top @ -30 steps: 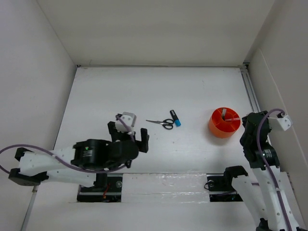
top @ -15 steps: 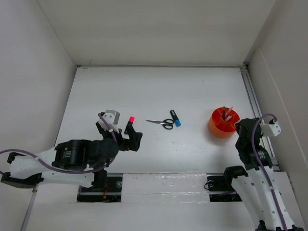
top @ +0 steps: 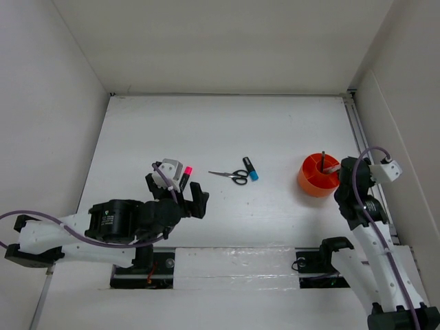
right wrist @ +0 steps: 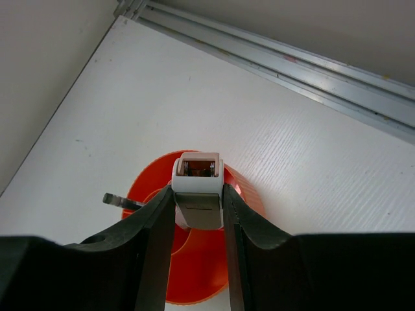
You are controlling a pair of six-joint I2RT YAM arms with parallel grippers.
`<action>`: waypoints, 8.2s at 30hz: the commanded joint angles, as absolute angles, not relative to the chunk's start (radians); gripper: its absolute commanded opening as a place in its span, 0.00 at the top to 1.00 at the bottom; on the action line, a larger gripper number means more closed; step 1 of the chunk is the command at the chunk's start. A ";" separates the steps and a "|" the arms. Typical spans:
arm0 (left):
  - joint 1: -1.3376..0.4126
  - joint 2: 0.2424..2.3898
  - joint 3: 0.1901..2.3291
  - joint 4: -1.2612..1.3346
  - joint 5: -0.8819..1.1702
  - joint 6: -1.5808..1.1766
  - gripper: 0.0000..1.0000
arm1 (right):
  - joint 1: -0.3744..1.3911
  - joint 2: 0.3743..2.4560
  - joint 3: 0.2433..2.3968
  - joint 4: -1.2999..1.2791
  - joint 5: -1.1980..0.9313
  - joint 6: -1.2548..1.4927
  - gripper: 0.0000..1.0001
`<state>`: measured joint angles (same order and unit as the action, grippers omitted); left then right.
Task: Sort the stationery into containers
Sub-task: Place the stapler in the storage box, then pick up the pen from the center of the board.
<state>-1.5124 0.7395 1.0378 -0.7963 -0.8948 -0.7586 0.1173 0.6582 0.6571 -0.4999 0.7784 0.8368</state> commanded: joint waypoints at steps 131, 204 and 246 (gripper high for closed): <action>-1.514 0.652 1.006 -0.692 -0.810 -0.644 0.00 | 0.048 0.608 0.497 -0.233 0.569 0.638 0.28; -0.509 1.586 0.807 -0.224 -0.304 -0.792 0.58 | 0.644 0.762 1.015 -0.293 -0.081 0.430 0.00; -1.172 1.042 0.862 -0.120 -0.514 -0.470 1.00 | 0.607 0.885 0.770 0.089 -0.261 0.718 0.05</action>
<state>-1.1587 1.0786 0.8379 -0.2031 -0.4953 -0.5449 0.5694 0.8719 0.7811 -0.0437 -0.2592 0.6750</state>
